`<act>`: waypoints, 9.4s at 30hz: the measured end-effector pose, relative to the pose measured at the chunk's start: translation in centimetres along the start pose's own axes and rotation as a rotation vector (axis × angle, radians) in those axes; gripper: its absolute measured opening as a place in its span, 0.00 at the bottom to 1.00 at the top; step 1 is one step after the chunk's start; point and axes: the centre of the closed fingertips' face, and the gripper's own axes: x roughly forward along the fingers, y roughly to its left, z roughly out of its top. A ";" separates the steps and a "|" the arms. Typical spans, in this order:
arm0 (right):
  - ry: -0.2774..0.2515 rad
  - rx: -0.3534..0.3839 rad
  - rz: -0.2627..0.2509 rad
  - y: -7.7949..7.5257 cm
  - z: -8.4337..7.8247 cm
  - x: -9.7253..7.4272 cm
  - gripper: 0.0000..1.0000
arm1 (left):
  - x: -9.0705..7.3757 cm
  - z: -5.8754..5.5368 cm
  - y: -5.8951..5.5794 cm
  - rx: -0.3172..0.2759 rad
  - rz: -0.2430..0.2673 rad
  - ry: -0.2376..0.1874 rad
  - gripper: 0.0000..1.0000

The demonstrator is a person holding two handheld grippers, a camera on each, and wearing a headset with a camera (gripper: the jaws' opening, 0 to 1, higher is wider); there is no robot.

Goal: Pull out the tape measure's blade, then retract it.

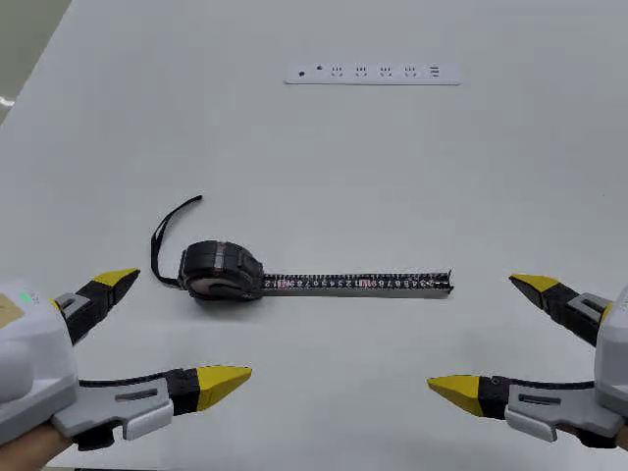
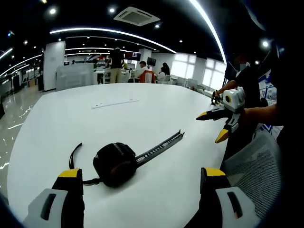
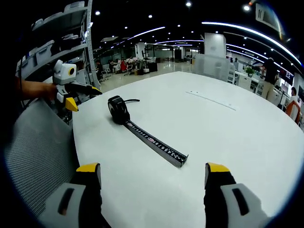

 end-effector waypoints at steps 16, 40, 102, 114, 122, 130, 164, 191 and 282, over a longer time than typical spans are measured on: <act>0.002 -0.004 0.004 0.0 0.2 0.1 0.92 | 0.0 0.0 0.0 0.027 0.013 0.014 1.00; -0.008 -0.029 0.064 -0.1 -0.1 0.6 0.90 | 0.5 0.3 0.5 -0.006 0.101 0.016 1.00; 0.117 -0.423 0.354 -4.5 -2.2 6.7 0.32 | 4.3 -1.4 4.6 -0.204 0.429 0.040 0.94; 0.138 -0.443 0.378 -5.0 -2.9 7.5 0.23 | 5.8 -1.3 5.2 -0.238 0.459 0.036 0.92; 0.131 -0.448 0.388 -5.2 -2.8 7.9 0.16 | 7.1 -2.2 5.2 -0.286 0.479 0.049 0.91; 0.122 -0.445 0.394 -5.2 -2.8 8.0 0.15 | 8.5 -2.9 5.4 -0.322 0.507 0.063 0.89; 0.130 -0.436 0.390 -5.1 -2.9 7.9 0.12 | 8.6 -3.5 6.7 -0.351 0.573 0.102 0.65; 0.163 -0.453 0.404 -5.1 -3.1 7.8 0.12 | 8.5 -3.6 6.7 -0.357 0.553 0.110 0.62; 0.132 -0.415 0.451 -0.7 -0.2 11.7 0.12 | 8.4 -3.7 6.7 -0.388 0.527 0.109 0.63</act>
